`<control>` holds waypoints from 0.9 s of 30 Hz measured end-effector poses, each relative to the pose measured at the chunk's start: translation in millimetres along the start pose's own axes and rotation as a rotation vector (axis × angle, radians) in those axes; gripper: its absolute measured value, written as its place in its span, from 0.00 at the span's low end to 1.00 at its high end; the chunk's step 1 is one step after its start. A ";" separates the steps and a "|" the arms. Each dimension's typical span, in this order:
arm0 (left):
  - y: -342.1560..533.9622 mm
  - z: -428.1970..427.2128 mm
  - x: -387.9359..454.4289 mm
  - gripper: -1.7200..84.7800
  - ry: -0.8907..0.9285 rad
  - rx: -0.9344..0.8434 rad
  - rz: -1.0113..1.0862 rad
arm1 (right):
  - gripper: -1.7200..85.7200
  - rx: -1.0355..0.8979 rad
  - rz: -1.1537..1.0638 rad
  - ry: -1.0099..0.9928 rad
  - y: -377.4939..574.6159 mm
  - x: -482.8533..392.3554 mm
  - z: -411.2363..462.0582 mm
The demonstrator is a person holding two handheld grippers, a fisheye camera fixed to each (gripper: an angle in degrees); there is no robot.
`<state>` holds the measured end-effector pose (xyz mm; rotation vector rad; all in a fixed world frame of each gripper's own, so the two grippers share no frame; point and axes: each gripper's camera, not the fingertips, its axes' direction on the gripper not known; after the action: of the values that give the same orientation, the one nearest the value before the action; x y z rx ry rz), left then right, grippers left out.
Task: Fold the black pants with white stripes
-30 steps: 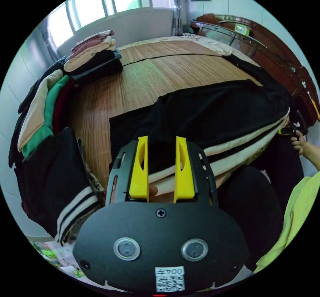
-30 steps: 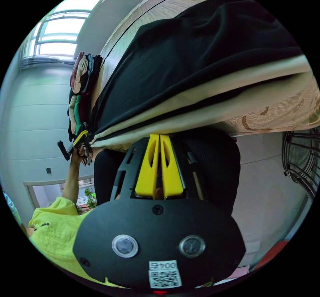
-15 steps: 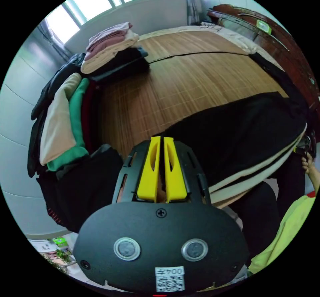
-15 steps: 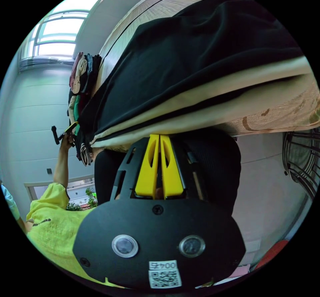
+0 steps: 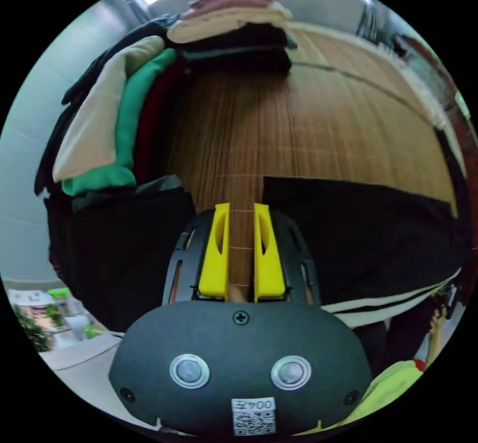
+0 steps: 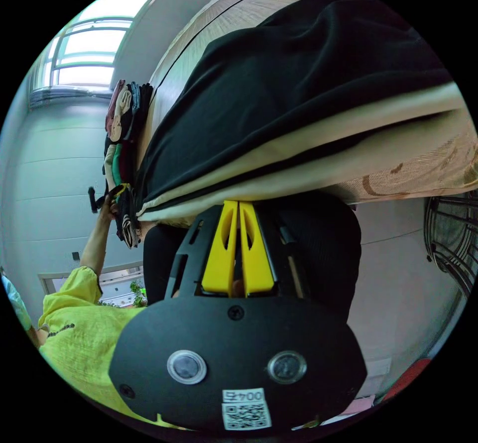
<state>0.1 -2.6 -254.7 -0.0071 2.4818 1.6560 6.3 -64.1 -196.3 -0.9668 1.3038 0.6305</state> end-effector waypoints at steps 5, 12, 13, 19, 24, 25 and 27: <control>148.7 -70.5 -90.6 0.07 0.501 0.226 -0.185 | 0.01 0.052 -0.012 -0.058 11.4 7.7 -8.3; 391.7 -50.9 -154.7 0.03 0.901 0.340 -0.522 | 0.02 0.166 0.001 -0.176 36.6 22.8 -25.1; 429.3 -44.7 -159.3 0.03 0.965 0.359 -0.574 | 0.02 0.171 -0.002 -0.192 38.2 23.5 -25.9; 529.7 -46.6 -146.1 0.02 1.206 0.384 -0.667 | 0.08 0.190 0.042 -0.440 48.5 21.8 -21.4; 524.2 -77.9 -130.2 0.02 1.320 0.368 -0.572 | 0.11 0.148 0.226 -0.610 43.8 14.5 22.1; 521.3 -81.7 -131.5 0.02 1.330 0.364 -0.560 | 0.11 0.151 0.243 -0.614 42.3 13.5 24.8; 520.0 -81.6 -131.9 0.02 1.329 0.326 -0.545 | 0.12 0.178 0.306 -0.596 36.2 9.0 29.3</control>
<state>72.4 113.1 270.5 -2.1007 2.9412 1.0512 -7.7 -22.4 -213.8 -0.3832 0.9507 0.9358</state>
